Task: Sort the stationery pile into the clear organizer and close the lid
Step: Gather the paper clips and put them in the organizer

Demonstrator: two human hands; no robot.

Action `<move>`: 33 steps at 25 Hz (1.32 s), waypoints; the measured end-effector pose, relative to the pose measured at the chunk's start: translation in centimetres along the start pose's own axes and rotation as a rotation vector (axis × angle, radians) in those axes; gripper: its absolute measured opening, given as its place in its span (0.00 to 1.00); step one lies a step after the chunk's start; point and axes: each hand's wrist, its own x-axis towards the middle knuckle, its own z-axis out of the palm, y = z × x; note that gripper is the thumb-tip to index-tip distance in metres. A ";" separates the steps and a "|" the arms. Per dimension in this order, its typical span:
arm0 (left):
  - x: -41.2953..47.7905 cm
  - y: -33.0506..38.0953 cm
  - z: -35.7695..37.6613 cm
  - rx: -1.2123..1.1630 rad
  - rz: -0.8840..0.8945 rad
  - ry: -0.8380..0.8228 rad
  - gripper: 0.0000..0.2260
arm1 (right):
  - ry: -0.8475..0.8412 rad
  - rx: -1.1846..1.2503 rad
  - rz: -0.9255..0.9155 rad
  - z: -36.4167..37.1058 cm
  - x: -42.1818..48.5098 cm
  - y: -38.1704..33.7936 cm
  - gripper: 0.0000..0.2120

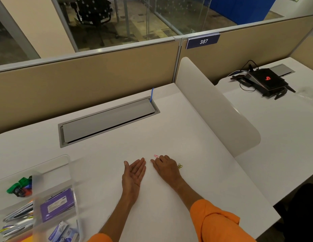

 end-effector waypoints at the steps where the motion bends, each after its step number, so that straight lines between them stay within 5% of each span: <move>1: 0.0 0.0 0.0 -0.005 -0.002 0.001 0.30 | -0.004 0.003 0.008 0.1 0.1 0.0 0.17; 9: -0.6 0.1 -0.1 -0.015 -0.020 0.001 0.28 | -0.205 0.124 0.023 0.3 1.3 0.6 0.04; 14: -1.0 0.2 -0.2 0.021 -0.027 0.015 0.24 | -0.191 0.278 0.160 -0.6 2.1 0.4 0.13; 19: -1.5 -0.2 0.2 0.061 -0.030 0.058 0.20 | 0.084 0.432 0.465 -3.7 3.4 -0.5 0.24; 22: -2.1 -1.1 1.4 0.140 0.007 0.051 0.16 | 0.160 0.779 0.911 -5.5 4.4 -1.1 0.25; 26: -2.0 -2.2 2.6 0.867 0.380 0.058 0.08 | 0.189 1.567 1.584 -7.0 4.6 0.0 0.20; 28: -0.7 -2.0 3.0 1.189 0.564 -0.023 0.17 | 0.227 1.788 1.656 -7.4 3.8 0.9 0.20; 31: 1.3 -2.3 2.9 1.618 0.614 -0.268 0.39 | 0.223 1.989 1.651 -7.9 2.0 2.4 0.27; 33: 1.5 -3.2 2.8 1.805 0.681 -0.370 0.44 | 0.235 2.079 1.644 -8.3 1.0 3.5 0.28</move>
